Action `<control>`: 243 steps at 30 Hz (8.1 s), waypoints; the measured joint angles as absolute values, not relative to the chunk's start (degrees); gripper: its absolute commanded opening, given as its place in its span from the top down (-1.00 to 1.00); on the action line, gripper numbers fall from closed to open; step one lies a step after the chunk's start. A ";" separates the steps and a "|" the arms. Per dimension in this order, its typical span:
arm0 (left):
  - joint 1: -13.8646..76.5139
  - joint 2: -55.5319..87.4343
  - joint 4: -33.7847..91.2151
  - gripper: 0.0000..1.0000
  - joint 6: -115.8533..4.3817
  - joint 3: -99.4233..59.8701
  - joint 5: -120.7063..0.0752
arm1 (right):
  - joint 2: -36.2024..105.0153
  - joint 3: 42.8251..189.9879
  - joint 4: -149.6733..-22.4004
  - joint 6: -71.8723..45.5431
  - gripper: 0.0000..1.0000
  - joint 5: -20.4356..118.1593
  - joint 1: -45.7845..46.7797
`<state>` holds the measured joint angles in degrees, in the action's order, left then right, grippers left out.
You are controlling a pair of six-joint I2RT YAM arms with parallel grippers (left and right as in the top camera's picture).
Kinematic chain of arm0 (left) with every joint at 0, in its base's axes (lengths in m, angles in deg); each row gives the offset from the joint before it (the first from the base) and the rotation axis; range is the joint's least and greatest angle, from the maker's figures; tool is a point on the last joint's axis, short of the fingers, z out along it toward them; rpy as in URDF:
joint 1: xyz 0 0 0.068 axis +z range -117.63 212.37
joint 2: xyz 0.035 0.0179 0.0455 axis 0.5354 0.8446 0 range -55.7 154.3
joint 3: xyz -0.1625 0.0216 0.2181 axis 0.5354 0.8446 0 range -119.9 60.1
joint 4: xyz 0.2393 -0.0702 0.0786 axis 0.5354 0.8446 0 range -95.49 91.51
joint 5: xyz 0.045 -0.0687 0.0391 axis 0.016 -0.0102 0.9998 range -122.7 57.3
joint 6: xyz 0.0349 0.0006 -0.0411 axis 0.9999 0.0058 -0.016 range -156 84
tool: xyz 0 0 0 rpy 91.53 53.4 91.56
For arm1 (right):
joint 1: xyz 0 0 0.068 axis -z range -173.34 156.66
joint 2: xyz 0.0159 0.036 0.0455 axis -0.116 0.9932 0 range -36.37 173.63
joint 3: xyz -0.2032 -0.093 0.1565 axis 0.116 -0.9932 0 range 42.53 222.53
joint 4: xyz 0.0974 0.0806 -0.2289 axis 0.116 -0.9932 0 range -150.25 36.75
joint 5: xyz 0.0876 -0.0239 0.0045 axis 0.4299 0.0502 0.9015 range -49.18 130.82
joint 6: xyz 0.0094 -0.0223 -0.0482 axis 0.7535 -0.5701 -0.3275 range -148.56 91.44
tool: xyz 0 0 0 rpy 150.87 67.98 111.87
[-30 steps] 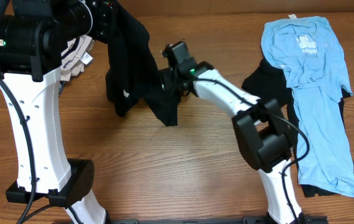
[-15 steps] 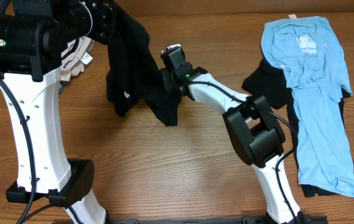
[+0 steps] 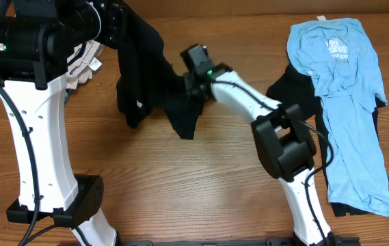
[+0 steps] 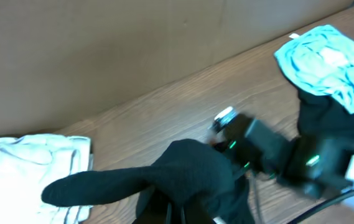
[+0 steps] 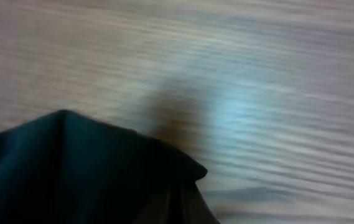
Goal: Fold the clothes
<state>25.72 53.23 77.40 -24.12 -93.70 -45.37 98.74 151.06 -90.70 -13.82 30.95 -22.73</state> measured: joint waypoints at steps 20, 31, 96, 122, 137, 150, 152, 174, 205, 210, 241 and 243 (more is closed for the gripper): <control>34.53 49.69 77.18 0.92 -29.72 -93.67 -37.56 | 60.56 165.42 -120.54 -19.20 0.92 36.90 -1.48; 34.50 48.07 82.60 0.92 -30.09 -93.63 -38.31 | 60.60 161.73 -135.64 -18.74 0.92 42.56 -1.24; 27.95 75.68 83.70 0.92 -30.11 -88.25 -41.02 | 71.38 111.81 -101.30 -16.44 0.17 48.44 -1.24; 27.95 72.07 82.84 0.92 -30.11 -97.89 -35.77 | 62.24 124.70 -113.17 -15.37 0.92 48.39 2.87; 27.95 39.72 82.19 0.92 -32.71 -104.69 -22.98 | 33.17 152.07 -127.86 -16.62 0.92 48.37 10.80; 27.95 26.30 83.72 0.92 -32.71 -104.78 -15.95 | 19.99 158.32 -134.57 -16.62 0.92 47.39 10.80; 27.95 25.93 84.11 0.92 -32.71 -104.91 -15.51 | 20.08 158.34 -134.88 -16.68 0.92 47.34 10.80; 27.95 60.99 76.07 0.92 -32.71 -95.40 -14.61 | 62.42 158.05 -124.45 -22.19 0.92 46.88 10.78; 28.60 83.98 85.44 0.92 -38.65 -91.03 -15.75 | 86.68 152.15 -119.69 -24.14 0.92 51.10 10.80; 29.52 83.98 84.66 0.91 -38.96 -83.60 -16.03 | 86.68 147.67 -120.08 -24.11 0.92 51.12 10.80; 30.24 57.73 90.91 -0.75 -44.01 -93.22 -28.84 | 50.74 152.59 -142.00 -24.03 -0.60 52.15 10.67; 30.24 52.07 91.08 -0.74 -45.36 -88.43 -29.50 | 47.84 152.02 -143.25 -22.24 -0.58 50.01 10.08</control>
